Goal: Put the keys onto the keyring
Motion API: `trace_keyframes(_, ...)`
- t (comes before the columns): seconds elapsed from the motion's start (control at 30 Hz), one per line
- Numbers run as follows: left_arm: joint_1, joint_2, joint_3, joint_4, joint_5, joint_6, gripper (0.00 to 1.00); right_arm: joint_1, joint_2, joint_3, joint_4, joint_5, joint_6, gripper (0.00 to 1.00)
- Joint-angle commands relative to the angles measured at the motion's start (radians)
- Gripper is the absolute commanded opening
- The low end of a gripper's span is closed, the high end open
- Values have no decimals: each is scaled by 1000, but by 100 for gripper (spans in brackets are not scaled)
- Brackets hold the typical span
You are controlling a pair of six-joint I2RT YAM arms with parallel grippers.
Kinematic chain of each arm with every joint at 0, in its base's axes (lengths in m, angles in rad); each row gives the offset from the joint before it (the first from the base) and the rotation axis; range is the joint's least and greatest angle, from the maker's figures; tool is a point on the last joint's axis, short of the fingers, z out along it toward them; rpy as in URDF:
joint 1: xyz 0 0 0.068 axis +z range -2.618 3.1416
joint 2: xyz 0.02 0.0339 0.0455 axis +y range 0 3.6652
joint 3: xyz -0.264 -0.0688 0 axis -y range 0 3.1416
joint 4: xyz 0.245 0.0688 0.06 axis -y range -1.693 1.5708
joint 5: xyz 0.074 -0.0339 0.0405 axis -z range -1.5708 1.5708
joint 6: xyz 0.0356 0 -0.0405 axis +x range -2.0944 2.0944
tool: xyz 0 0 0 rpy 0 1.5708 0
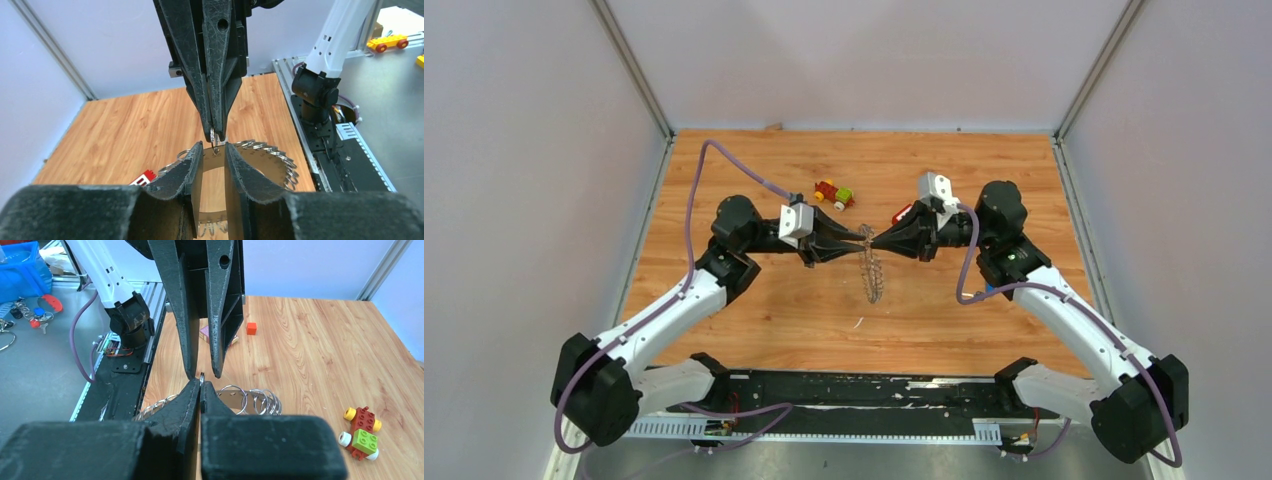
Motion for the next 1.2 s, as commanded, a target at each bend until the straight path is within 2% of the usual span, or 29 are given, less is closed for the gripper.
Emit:
trace_keyframes(0.0,2,20,-10,101,21,-58,29,-5,-14,-2,81,-32,26,0)
trace_keyframes(0.6,2,82,-20,268,37,-185,22,-5,9,-12,100,-42,35,0)
trace_keyframes(0.87,1,91,-32,274,43,-190,18,-5,5,-13,101,-42,34,0)
trace_keyframes(0.97,1,91,-35,264,43,-182,10,-5,4,-14,101,-42,33,0)
trace_keyframes(1.03,1,91,-34,256,43,-180,0,-5,3,-16,97,-39,28,0)
trace_keyframes(1.17,1,78,-30,190,30,-150,0,-5,-2,-16,70,-25,-3,0)
